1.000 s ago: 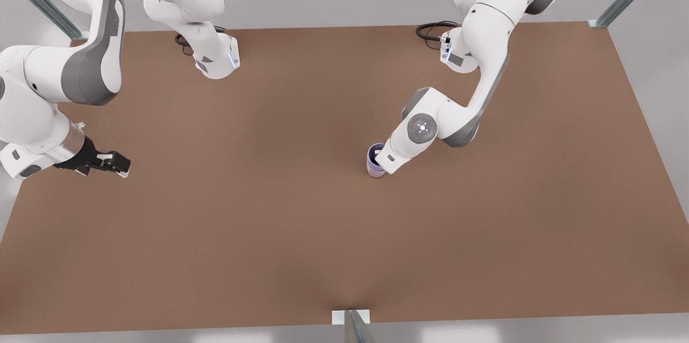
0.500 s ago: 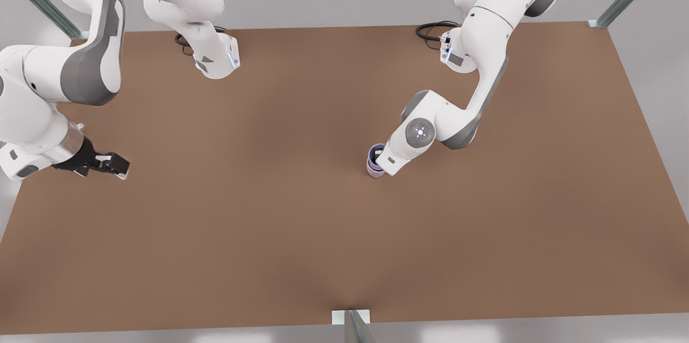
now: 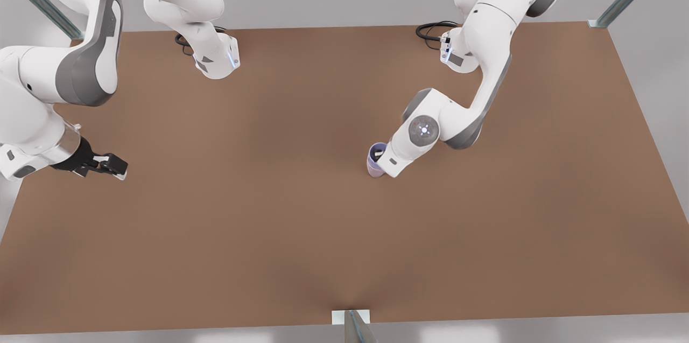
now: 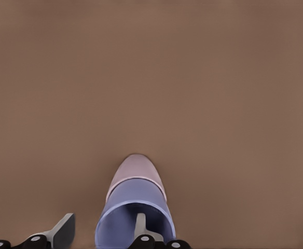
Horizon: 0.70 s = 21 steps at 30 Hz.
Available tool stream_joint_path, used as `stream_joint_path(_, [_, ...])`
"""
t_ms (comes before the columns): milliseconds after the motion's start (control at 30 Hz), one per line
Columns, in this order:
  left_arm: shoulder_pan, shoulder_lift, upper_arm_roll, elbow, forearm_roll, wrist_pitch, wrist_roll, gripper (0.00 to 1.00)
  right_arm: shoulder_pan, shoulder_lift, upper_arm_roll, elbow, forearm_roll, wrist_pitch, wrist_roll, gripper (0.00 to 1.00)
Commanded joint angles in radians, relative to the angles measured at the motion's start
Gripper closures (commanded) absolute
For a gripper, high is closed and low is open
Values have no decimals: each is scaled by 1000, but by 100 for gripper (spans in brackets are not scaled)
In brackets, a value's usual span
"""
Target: Stack the cups, with the pink cup at the bottom and the purple cup at the top
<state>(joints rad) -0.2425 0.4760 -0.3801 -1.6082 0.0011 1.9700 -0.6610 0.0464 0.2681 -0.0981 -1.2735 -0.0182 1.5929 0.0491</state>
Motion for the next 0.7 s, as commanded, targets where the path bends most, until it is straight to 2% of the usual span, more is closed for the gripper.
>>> stream_joint_path(0, [9, -2, 1, 45, 2, -97, -8, 33, 0, -1, 0, 0, 1, 1, 5, 0])
stream_joint_path(67, [16, -7, 88, 131, 0, -262, 185, 29, 0, -3, 0, 2, 1, 1, 8, 0])
stream_joint_path(100, [16, -13, 158, 209, 2, -365, 342, 0, 0, -1, 0, 0, 1, 1, 8, 0])
stream_joint_path(200, [14, -99, 293, 251, 3, -399, 521, 0, 0, -1, 0, 2, 1, 1, 9, 0])
stream_joint_path(333, [23, -252, 293, 251, 120, -433, 684, 0, 0, -1, 0, 0, 1, 7, 9, 0])
stream_joint_path(400, [85, -297, 279, 243, 129, -431, 689, 0, -2, -1, -2, 0, 1, 7, 9, 0])
stream_joint_path(467, [146, -295, 213, 241, 131, -424, 687, 0, -2, -1, 0, 0, 1, 7, 11, 0])
stream_joint_path(667, [172, -249, 211, 240, 129, -398, 692, 0, -2, -3, -2, 0, 1, 6, 11, 0])
